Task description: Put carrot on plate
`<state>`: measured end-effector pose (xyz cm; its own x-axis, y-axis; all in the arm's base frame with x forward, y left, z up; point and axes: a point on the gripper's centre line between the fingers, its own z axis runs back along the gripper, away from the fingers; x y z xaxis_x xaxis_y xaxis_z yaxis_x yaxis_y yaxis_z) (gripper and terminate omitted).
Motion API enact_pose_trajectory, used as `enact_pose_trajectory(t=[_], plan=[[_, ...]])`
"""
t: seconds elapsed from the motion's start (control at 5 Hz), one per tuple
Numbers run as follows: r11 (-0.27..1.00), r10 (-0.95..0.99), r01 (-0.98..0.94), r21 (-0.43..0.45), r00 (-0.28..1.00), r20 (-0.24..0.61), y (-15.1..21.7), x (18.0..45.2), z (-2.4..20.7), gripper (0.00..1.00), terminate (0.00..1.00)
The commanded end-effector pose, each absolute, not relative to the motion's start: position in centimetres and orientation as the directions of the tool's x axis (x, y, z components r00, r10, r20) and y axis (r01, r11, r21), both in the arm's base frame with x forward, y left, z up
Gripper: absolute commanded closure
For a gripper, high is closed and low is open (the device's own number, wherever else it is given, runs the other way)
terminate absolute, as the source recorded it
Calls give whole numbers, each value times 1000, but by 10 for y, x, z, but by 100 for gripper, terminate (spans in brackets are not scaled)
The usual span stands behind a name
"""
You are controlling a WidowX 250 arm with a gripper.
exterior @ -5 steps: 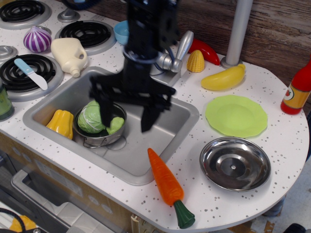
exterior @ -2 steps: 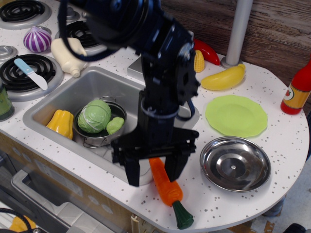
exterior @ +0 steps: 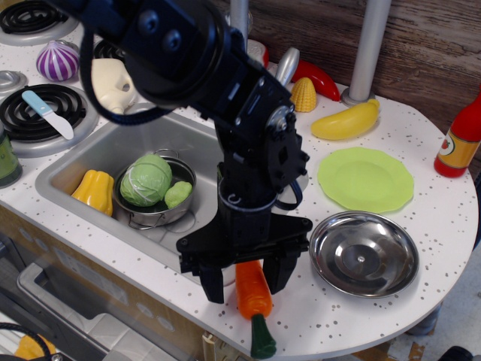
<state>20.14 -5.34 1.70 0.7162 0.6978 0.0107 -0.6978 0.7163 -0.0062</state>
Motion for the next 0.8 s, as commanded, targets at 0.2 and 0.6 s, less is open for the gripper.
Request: enact_pose_trajectory(t=[0.2,0.6], plan=[[720,694,-693,-50,716,72,-58,202,-4,0,0],[863,490,-500,74,864,118,-49,204,25,100,0]])
